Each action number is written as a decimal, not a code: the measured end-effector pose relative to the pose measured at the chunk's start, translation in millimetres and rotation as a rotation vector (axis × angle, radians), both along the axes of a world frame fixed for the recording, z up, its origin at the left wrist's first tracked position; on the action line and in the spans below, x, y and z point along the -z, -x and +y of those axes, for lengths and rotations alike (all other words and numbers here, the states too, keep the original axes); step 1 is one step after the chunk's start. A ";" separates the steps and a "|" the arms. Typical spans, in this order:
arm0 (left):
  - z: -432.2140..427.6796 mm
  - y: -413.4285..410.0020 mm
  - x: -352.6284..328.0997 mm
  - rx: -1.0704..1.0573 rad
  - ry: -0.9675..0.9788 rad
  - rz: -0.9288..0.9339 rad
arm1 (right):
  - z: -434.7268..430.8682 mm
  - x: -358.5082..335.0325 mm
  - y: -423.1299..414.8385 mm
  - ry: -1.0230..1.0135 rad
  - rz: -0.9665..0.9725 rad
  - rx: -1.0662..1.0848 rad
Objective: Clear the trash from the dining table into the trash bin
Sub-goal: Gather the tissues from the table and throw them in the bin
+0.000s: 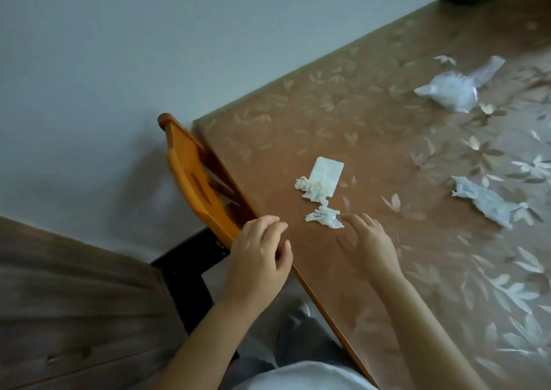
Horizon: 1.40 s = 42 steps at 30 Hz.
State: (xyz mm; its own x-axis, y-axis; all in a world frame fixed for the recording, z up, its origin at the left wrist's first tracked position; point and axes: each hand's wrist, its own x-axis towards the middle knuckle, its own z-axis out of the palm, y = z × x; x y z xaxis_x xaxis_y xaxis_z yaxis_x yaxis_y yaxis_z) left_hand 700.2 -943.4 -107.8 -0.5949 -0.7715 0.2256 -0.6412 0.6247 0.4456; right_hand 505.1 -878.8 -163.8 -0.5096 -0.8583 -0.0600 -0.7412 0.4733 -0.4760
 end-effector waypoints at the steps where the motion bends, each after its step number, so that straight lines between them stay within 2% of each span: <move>1: -11.1 5.9 1.4 0.010 -0.006 0.000 | -9.3 4.5 3.5 0.005 -0.009 0.005; 7: -54.0 22.2 12.6 0.063 -0.044 -0.032 | -41.6 31.9 9.0 -0.009 -0.090 0.048; 14: -89.2 36.5 19.7 0.163 -0.087 -0.059 | -47.3 52.0 0.2 0.002 -0.026 0.058; 21: -116.7 63.6 41.7 0.285 -0.173 -0.062 | -36.0 56.6 -5.5 -0.057 -0.150 0.198; 25: -129.4 84.4 61.3 0.351 -0.217 -0.133 | -25.5 48.0 -0.1 0.010 -0.221 0.360; 32: -143.5 125.8 86.4 0.426 -0.276 -0.190 | -10.5 20.2 13.8 0.112 -0.167 0.609; 42: -138.2 133.6 104.8 0.493 -0.312 -0.324 | -2.2 16.3 -1.9 0.148 -0.203 0.712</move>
